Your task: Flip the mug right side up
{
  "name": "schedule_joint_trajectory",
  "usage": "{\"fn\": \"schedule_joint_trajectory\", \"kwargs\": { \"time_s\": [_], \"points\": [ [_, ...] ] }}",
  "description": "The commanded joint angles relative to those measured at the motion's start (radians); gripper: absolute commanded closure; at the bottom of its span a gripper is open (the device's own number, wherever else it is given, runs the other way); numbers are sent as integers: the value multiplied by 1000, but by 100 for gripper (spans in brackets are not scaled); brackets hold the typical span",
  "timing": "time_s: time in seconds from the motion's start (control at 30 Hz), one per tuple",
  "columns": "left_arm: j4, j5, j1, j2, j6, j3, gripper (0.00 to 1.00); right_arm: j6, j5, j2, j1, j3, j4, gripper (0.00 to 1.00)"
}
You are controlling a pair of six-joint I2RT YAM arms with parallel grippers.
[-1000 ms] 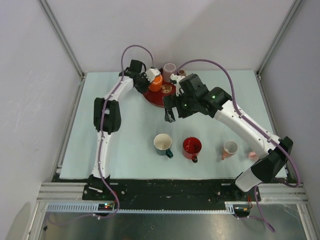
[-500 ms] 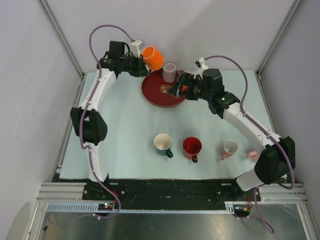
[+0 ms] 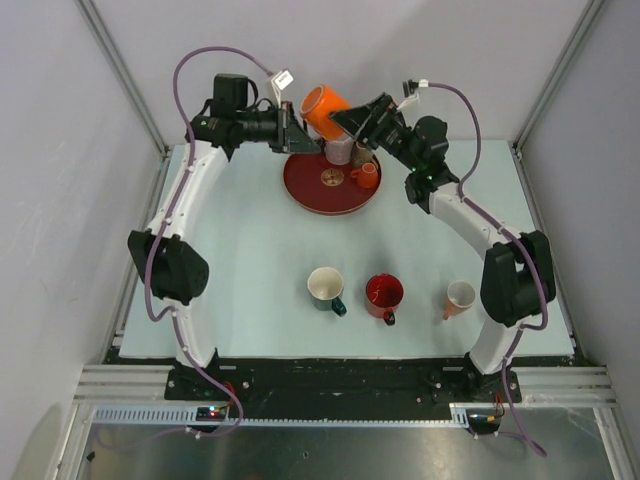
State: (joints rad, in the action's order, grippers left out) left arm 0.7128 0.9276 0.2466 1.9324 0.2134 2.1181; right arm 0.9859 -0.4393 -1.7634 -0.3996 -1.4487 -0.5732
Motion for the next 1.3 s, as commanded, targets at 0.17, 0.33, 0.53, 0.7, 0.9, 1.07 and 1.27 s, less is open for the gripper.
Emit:
{"fn": "schedule_joint_trajectory", "kwargs": {
  "time_s": [0.17,0.33,0.53,0.7,0.9,1.07,1.27],
  "points": [
    [-66,129,32,-84,21,-41,100,94,-77,-97,-18,-241,-88,80],
    [-42,-23,-53,-103,-11,-85,25,-58,7,-53,-36,-279,230,99],
    [-10,-474,-250,-242,-189,-273,1,-564,194,-89,-201,-527,833,100],
    [-9,-760,-385,-314,-311,-363,0,-872,258,-278,-427,-832,1311,100],
    [-9,-883,-432,-312,-365,-414,0,-1059,416,-487,-649,-1012,1616,100],
    [-9,-866,-434,-305,-366,-422,0,-1118,467,-567,-751,-1010,1649,100],
    [-8,-849,-434,-299,-361,-423,0,-1106,431,-629,-802,-1010,1663,100]
  ]
}}
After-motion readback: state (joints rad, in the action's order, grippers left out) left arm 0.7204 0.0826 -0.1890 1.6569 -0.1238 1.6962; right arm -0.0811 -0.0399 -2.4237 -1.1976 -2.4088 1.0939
